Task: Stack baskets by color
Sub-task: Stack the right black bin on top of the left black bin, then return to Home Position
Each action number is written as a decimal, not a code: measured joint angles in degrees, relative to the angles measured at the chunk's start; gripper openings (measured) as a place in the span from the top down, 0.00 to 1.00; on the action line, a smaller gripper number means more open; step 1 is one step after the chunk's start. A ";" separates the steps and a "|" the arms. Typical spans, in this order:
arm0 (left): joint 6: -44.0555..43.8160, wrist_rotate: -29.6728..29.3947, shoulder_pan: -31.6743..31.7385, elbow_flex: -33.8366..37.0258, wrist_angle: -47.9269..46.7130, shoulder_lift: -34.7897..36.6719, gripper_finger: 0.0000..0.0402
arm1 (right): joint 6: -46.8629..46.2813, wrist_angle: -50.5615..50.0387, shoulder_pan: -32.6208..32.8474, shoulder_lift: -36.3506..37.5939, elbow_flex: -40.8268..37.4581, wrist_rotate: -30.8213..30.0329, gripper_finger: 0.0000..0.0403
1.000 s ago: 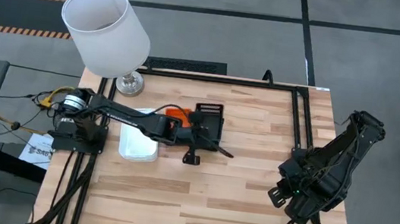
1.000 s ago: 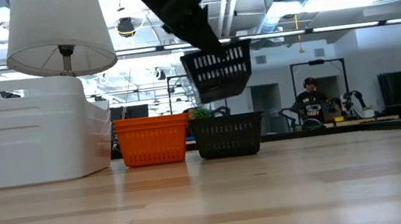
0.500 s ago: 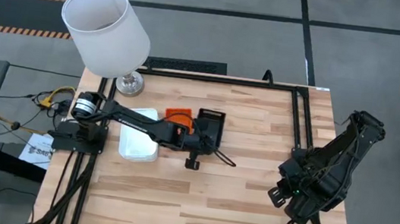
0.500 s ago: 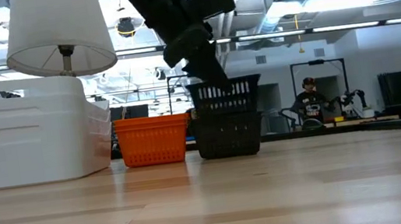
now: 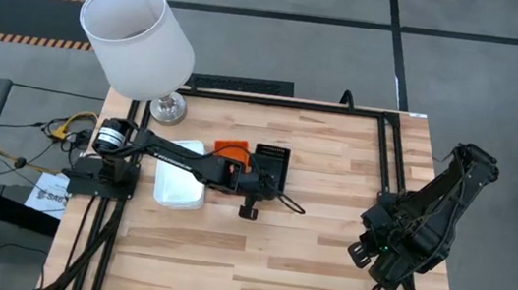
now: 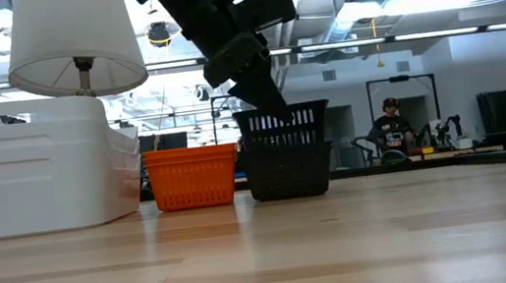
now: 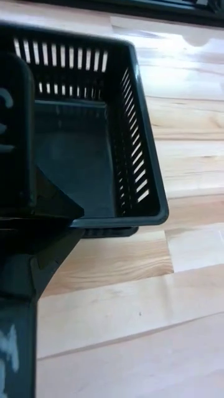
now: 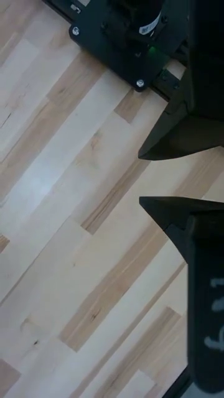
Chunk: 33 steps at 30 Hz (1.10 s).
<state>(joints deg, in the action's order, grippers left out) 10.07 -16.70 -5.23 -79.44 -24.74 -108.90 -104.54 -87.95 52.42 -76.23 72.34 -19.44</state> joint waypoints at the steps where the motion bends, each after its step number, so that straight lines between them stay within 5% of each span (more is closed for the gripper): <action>1: -0.02 0.01 0.05 0.00 -0.01 0.00 1.00 | 0.01 -0.18 0.00 0.00 0.00 0.00 0.69; 10: -0.67 1.11 0.31 0.00 1.49 0.00 0.97 | 0.19 -0.37 0.04 0.00 0.00 0.09 0.69; 22: -2.41 1.33 0.74 -0.18 0.85 0.00 0.66 | 1.32 -0.51 0.07 0.00 0.00 0.11 0.69; 28: -11.10 4.39 0.74 -11.35 -10.91 4.18 0.58 | 2.68 0.50 -0.63 0.72 -0.01 -2.40 0.69; 33: -13.74 7.55 -0.03 -25.97 -26.28 7.88 0.57 | 12.14 3.83 -3.70 4.91 2.19 -14.65 0.69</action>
<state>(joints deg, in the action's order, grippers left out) -3.68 -9.15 -5.26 -105.41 -51.02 -101.02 -92.41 -84.12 48.73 -71.31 74.53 -34.09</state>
